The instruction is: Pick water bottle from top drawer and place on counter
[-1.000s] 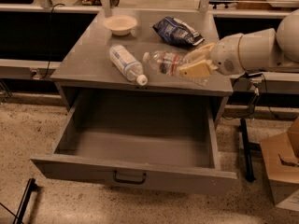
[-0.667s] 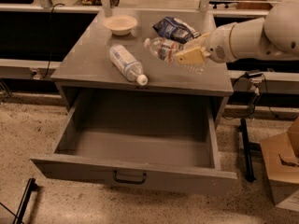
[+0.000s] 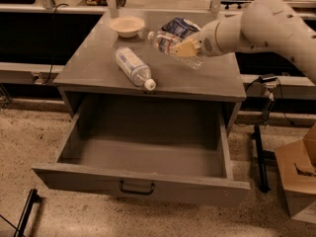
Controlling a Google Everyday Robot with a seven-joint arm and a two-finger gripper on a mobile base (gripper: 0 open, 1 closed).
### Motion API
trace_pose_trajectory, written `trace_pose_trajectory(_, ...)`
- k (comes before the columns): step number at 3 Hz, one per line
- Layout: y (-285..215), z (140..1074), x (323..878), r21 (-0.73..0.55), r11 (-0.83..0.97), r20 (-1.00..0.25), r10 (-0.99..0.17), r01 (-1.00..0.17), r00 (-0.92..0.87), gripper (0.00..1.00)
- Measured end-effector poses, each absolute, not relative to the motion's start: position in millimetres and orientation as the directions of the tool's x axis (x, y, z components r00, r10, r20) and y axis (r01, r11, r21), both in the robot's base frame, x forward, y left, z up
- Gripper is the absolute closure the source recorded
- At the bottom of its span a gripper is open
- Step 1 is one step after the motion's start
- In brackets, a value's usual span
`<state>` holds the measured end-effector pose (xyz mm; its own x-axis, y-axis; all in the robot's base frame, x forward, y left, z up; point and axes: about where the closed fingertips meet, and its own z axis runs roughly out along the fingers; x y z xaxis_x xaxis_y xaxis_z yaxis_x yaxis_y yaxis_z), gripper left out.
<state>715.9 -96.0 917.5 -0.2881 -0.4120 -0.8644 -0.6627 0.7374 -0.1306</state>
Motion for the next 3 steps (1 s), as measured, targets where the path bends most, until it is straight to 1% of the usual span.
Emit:
trace_pose_trajectory(1, -88.1, 891.0, 731.6, -0.114, 0.769, -0.858, -0.396, -0.629, -0.327, 0.34)
trace_pose_trajectory(2, -86.4, 892.0, 731.2, -0.11, 0.768, -0.86, -0.392, -0.631, -0.328, 0.11)
trace_pose_trajectory(3, -84.6, 891.2, 731.4, -0.109, 0.767, -0.859, -0.393, -0.632, -0.328, 0.0)
